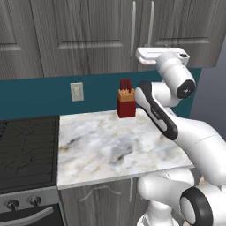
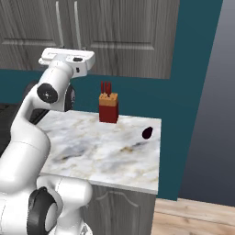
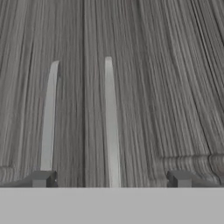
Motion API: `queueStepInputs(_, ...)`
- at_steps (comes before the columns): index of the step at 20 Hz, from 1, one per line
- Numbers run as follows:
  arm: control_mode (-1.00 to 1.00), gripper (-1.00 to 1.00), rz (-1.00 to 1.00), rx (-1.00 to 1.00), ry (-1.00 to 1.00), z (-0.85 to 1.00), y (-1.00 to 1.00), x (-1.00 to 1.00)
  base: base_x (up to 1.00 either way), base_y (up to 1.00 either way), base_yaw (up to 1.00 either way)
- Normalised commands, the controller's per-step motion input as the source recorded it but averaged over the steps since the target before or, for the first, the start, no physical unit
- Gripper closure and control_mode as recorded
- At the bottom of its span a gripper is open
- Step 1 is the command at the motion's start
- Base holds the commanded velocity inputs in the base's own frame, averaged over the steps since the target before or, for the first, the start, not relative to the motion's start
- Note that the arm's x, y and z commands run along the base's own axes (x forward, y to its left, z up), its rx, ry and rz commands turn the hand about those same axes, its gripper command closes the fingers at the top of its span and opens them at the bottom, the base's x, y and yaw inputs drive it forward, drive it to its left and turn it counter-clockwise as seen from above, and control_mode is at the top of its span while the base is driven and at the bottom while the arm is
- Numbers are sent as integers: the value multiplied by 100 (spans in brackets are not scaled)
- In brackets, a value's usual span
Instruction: Pick the sponge and sponge from the cabinet and place them on the counter.
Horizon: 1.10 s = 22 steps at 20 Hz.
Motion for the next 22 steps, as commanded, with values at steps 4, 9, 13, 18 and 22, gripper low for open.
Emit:
queueStepInputs(4,-100,-100,0,0,0,0,0,25,0,0,0)
queueStepInputs(9,-100,-100,0,0,0,0,0,26,0,0,0)
queueStepInputs(13,-100,-100,0,0,0,0,0,19,0,0,0)
queueStepInputs(18,-100,-100,0,0,0,0,0,22,0,0,0)
queueStepInputs(22,-100,-100,0,0,0,0,0,22,0,0,0)
